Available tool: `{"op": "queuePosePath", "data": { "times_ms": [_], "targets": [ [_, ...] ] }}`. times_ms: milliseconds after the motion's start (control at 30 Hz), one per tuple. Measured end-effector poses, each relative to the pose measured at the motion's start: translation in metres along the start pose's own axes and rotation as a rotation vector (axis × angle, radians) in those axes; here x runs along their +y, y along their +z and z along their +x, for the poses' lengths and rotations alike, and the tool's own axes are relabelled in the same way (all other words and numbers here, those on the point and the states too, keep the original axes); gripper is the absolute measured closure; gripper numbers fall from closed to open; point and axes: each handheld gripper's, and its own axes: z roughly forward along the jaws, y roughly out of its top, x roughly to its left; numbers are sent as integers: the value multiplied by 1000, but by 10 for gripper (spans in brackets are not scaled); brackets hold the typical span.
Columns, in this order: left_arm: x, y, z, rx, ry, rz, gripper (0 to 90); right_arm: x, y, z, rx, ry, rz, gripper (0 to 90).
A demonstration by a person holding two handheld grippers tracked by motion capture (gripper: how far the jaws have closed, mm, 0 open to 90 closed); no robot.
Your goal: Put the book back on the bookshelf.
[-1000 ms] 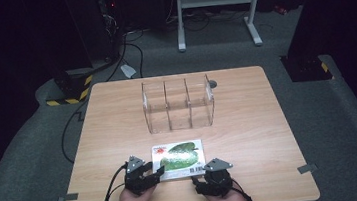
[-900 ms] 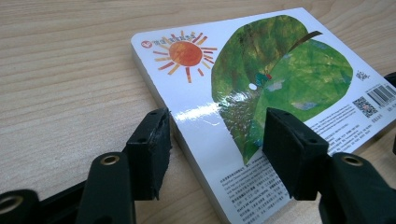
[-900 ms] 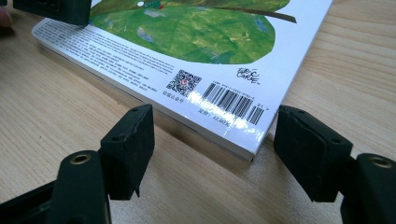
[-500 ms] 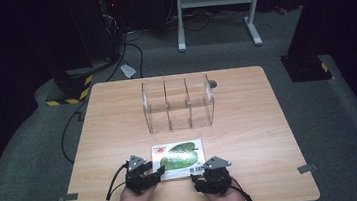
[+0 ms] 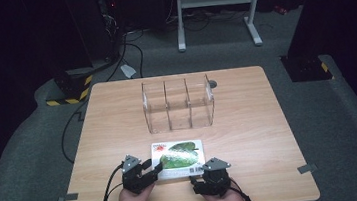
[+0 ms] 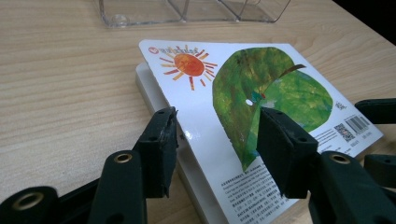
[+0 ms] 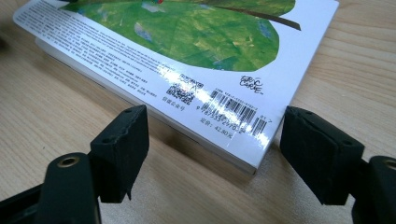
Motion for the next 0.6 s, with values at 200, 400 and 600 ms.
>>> {"op": "queuePosePath", "data": {
  "times_ms": [200,400,600],
  "targets": [
    [3,-7,-3,-11,31,-49,499,-1,1,3,-11,-1,-3,205],
    [5,-11,-7,-15,53,-84,504,0,2,3,-19,3,-12,203],
    [5,-13,-9,-20,64,-98,507,2,4,4,-45,-5,-8,210]
  ]
}}
